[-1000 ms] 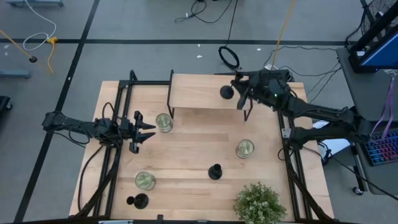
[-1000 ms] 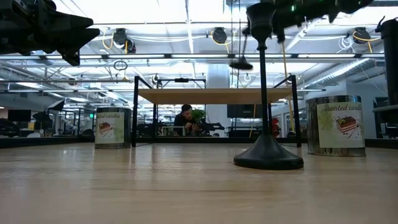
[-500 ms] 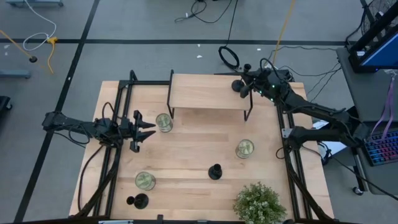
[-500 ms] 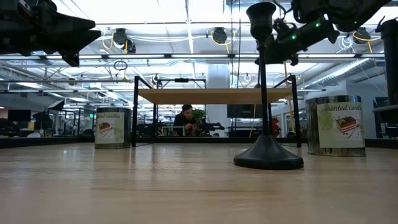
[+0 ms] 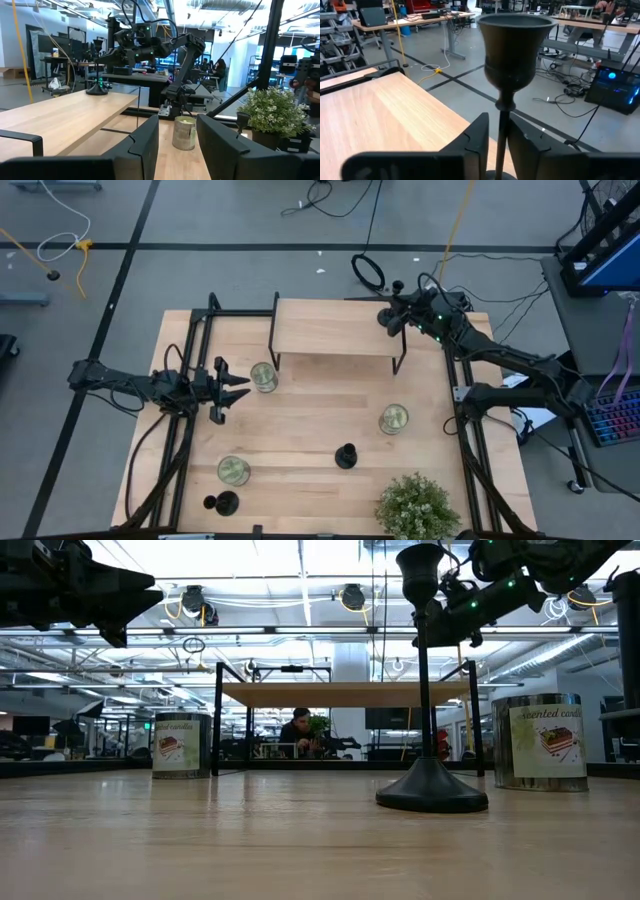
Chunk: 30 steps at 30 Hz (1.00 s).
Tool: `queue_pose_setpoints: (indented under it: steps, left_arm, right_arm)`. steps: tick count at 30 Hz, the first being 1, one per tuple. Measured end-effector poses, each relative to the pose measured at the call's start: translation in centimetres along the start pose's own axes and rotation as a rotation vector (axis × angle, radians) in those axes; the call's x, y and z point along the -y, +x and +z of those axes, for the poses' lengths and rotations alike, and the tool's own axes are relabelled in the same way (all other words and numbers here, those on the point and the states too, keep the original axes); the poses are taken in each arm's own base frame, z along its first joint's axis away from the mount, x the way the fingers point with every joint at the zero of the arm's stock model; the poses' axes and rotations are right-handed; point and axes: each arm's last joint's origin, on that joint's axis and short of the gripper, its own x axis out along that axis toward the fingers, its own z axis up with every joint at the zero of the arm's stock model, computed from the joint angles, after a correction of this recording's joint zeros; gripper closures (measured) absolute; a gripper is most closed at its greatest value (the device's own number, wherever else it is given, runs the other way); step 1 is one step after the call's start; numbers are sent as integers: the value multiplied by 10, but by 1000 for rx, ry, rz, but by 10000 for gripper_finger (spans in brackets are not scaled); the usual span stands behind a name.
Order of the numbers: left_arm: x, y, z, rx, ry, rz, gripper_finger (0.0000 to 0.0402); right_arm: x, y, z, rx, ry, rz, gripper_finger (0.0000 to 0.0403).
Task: Pick & Place candle stick holders
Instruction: Put the top candle holder on the shelf, then put the right candle holder on the shelf
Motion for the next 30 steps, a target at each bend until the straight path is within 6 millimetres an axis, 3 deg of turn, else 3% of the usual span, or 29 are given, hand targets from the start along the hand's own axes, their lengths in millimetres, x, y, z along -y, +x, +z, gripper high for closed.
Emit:
queue_pose_setpoints:
  steps: [13, 19, 24, 30]
  left_arm:
    - [0, 0, 0, -5, 7, 0, 266]
    - [0, 0, -1, -9, 16, 0, 266]
    - [0, 0, -1, -9, 16, -1, 266]
    - [0, 0, -2, -25, 33, 0, 266]
  right_arm:
    - [1, -7, 6, 33, -68, -2, 251]
    - [2, -24, 13, 42, -67, 1, 221]
    - [0, -44, 6, -74, -77, 34, 211]
    - [-17, -74, 4, -149, 0, 442, 218]
